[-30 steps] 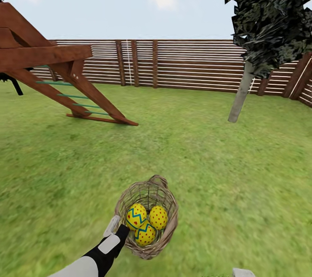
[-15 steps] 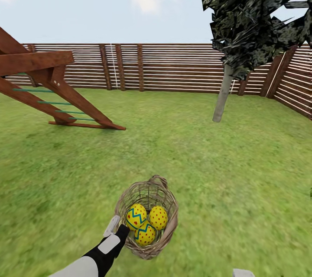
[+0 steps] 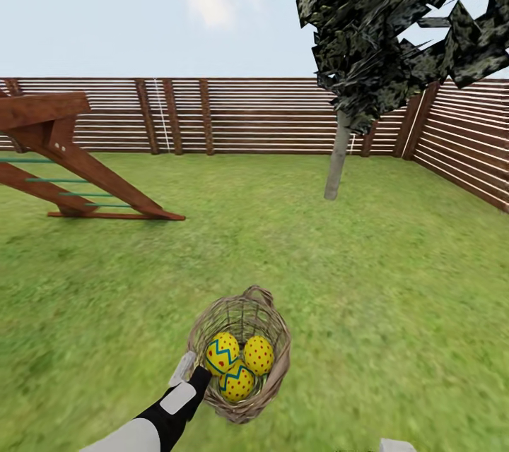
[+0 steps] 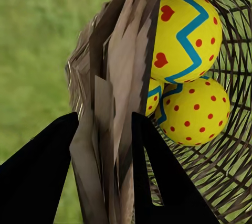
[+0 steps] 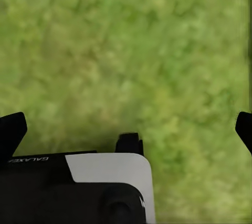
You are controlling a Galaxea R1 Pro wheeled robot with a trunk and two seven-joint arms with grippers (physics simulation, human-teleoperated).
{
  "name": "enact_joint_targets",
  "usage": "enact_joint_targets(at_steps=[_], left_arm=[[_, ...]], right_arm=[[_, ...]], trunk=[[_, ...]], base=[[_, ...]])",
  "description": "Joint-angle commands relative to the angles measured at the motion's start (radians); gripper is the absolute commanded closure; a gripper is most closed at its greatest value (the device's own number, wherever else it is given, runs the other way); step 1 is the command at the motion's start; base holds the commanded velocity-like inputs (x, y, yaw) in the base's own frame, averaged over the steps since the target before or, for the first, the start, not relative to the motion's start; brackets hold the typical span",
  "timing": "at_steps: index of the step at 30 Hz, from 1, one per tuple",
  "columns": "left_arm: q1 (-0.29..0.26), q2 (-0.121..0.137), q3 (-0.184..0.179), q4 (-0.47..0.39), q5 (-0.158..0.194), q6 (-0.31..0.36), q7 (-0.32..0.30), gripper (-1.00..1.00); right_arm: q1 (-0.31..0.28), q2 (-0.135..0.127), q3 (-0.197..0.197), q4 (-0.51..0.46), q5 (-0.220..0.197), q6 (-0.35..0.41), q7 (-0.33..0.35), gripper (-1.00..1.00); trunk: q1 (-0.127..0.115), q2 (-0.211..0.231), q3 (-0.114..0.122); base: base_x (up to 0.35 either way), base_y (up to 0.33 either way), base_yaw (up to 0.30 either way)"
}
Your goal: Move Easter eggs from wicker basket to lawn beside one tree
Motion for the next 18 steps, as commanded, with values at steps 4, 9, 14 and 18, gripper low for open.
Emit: enact_joint_targets(at_steps=[4, 9, 14, 18], left_arm=[[0.0, -0.001, 0.003, -0.001, 0.001, -0.002, 0.003, 1.0], [0.0, -0.001, 0.003, -0.002, 0.001, -0.002, 0.003, 1.0], [0.0, -0.001, 0.003, -0.002, 0.001, -0.002, 0.003, 1.0], [0.0, -0.001, 0.004, -0.001, 0.001, -0.002, 0.003, 1.0]], right_arm=[[-0.001, -0.002, -0.009, 0.002, 0.005, 0.003, 0.003, -1.0], [-0.001, -0.002, -0.009, 0.002, 0.005, 0.002, 0.003, -1.0], [-0.001, -0.002, -0.009, 0.002, 0.005, 0.001, 0.003, -1.0], [-0.001, -0.002, -0.008, 0.002, 0.005, 0.004, 0.003, -1.0]], trunk=[[-0.015, 0.027, 0.017], [-0.035, 0.062, 0.038], [-0.054, 0.097, 0.06], [-0.065, 0.118, 0.075]], base=[[0.0, 0.0, -0.214], [0.0, 0.0, -0.214], [0.0, 0.0, -0.214], [0.0, 0.0, -0.214]])
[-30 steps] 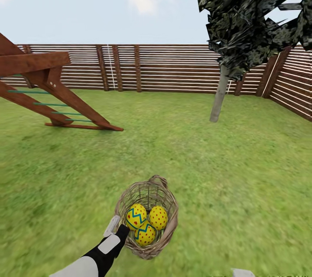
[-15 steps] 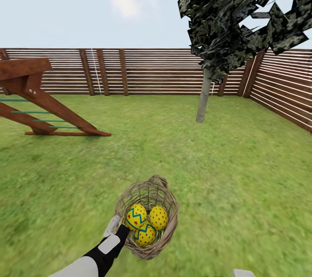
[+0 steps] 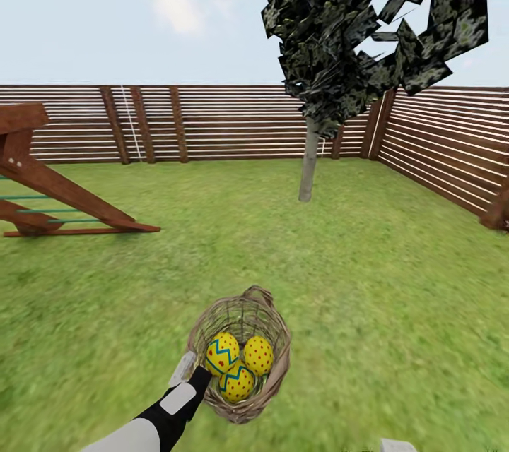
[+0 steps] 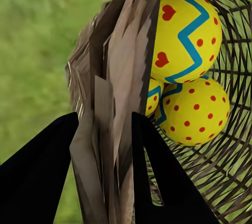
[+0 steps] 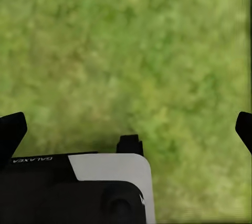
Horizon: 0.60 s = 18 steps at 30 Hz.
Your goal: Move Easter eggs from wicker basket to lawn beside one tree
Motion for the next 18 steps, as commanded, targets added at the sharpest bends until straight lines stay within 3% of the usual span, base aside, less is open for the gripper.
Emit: enact_joint_targets(at_steps=[1, 9, 18], left_arm=[[0.0, -0.001, 0.004, -0.002, 0.0, -0.002, 0.003, 1.0], [0.0, -0.001, 0.005, -0.002, 0.0, -0.002, 0.003, 1.0], [0.0, -0.001, 0.005, -0.002, 0.0, -0.002, 0.003, 1.0]], right_arm=[[-0.001, 0.0, -0.008, 0.002, 0.005, 0.002, 0.003, -1.0], [-0.001, 0.001, -0.008, 0.002, 0.005, 0.003, 0.003, -1.0], [0.023, 0.002, -0.007, 0.007, 0.008, 0.001, 0.003, -1.0]], trunk=[[0.0, -0.001, 0.0], [0.0, -0.001, 0.01], [0.0, -0.001, 0.011]], base=[[0.0, 0.0, -0.215], [0.0, 0.0, -0.212], [0.0, 0.0, -0.051]])
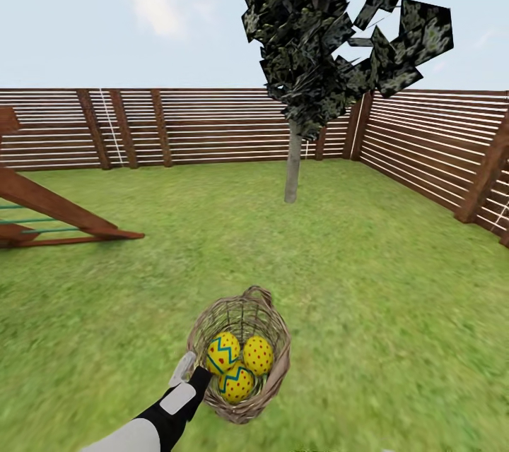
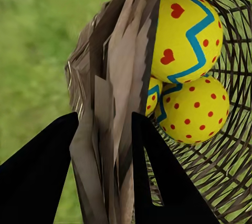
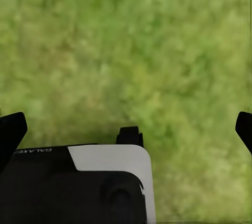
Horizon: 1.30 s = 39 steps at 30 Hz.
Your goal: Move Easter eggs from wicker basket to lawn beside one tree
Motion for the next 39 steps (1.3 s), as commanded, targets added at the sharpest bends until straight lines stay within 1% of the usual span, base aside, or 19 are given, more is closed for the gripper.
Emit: enact_joint_targets(at_steps=[1, 7, 10, 11, 17, 27, 30, 39], left_arm=[[0.0, -0.001, 0.003, -0.002, 0.001, -0.001, 0.003, 1.0], [0.0, -0.001, 0.003, -0.002, 0.001, -0.001, 0.003, 1.0], [0.0, -0.001, 0.003, -0.002, 0.001, -0.001, 0.003, 1.0], [0.0, -0.001, 0.003, -0.002, 0.001, -0.001, 0.003, 1.0], [0.0, -0.001, 0.003, -0.002, 0.001, -0.001, 0.003, 1.0], [0.0, -0.001, 0.003, -0.002, 0.001, -0.001, 0.003, 1.0], [0.0, -0.001, 0.002, -0.003, 0.001, -0.001, 0.003, 1.0], [0.0, -0.001, 0.002, -0.002, 0.001, -0.001, 0.003, 1.0]], right_arm=[[-0.001, -0.001, -0.009, 0.002, 0.004, 0.005, 0.003, -1.0], [-0.001, -0.001, -0.009, 0.001, 0.002, 0.007, 0.001, -1.0], [-0.001, 0.001, -0.01, 0.001, 0.0, 0.007, -0.054, -1.0], [-0.001, 0.001, -0.01, 0.001, 0.0, 0.007, -0.058, -1.0], [-0.001, 0.002, -0.01, 0.001, 0.0, 0.007, -0.062, -1.0], [-0.001, 0.003, -0.01, 0.001, -0.001, 0.006, -0.062, -1.0], [-0.001, 0.004, -0.009, 0.005, 0.01, -0.006, -0.063, -1.0], [0.026, 0.005, -0.008, 0.011, 0.006, -0.009, -0.062, -1.0]], trunk=[[0.0, -0.001, -0.001], [0.0, -0.001, -0.006], [0.0, -0.001, -0.011], [0.0, -0.001, -0.013], [0.0, -0.001, -0.022], [0.0, -0.001, -0.038], [0.0, -0.001, -0.04], [0.0, -0.001, -0.04]], base=[[0.0, 0.0, -0.257], [0.0, 0.0, -0.047], [0.0, 0.0, 0.0], [0.0, 0.0, 0.0], [0.0, 0.0, -0.019], [0.001, 0.0, -0.082], [0.222, -0.079, -0.036], [0.305, -0.105, -0.001]])
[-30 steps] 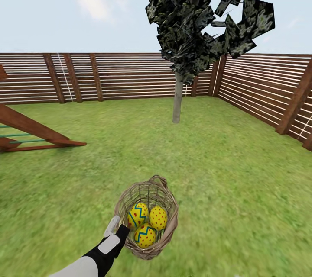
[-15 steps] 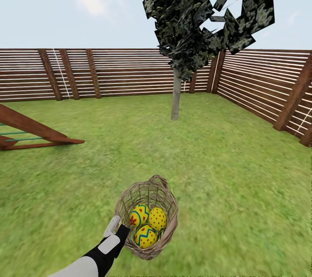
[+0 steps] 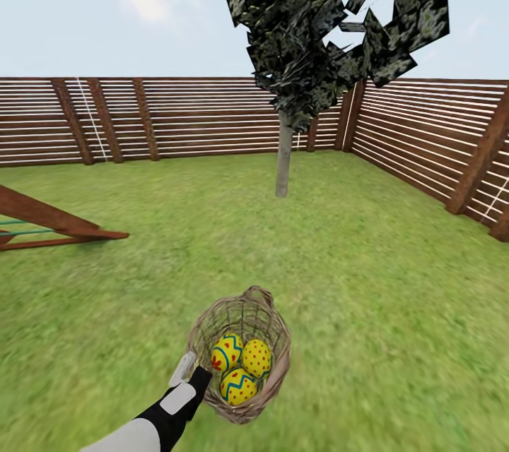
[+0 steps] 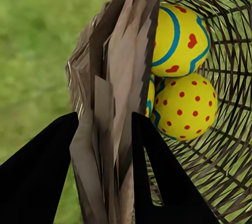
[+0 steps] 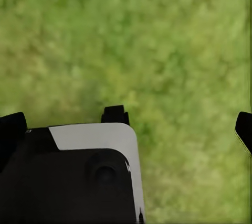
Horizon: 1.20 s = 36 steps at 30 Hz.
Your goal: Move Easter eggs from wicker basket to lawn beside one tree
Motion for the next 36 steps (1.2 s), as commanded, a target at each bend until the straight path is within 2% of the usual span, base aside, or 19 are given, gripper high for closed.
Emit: enact_joint_targets(at_steps=[1, 8, 36], left_arm=[[-0.001, -0.001, 0.004, -0.002, 0.0, -0.002, 0.003, 1.0], [-0.001, 0.0, 0.003, -0.002, 0.0, -0.002, 0.003, 1.0], [-0.001, 0.0, 0.003, -0.004, -0.002, -0.002, 0.003, 1.0]], right_arm=[[0.002, -0.001, -0.008, 0.001, 0.006, 0.001, 0.003, -1.0], [0.033, -0.002, -0.009, 0.003, 0.004, 0.001, 0.002, -1.0], [0.034, -0.002, -0.009, 0.003, 0.003, 0.001, 0.002, -1.0]], trunk=[[0.001, -0.001, -0.001], [0.001, -0.001, -0.001], [0.001, -0.001, -0.001]], base=[[0.306, -0.094, 0.0], [0.306, -0.094, 0.0], [0.306, -0.094, 0.0]])
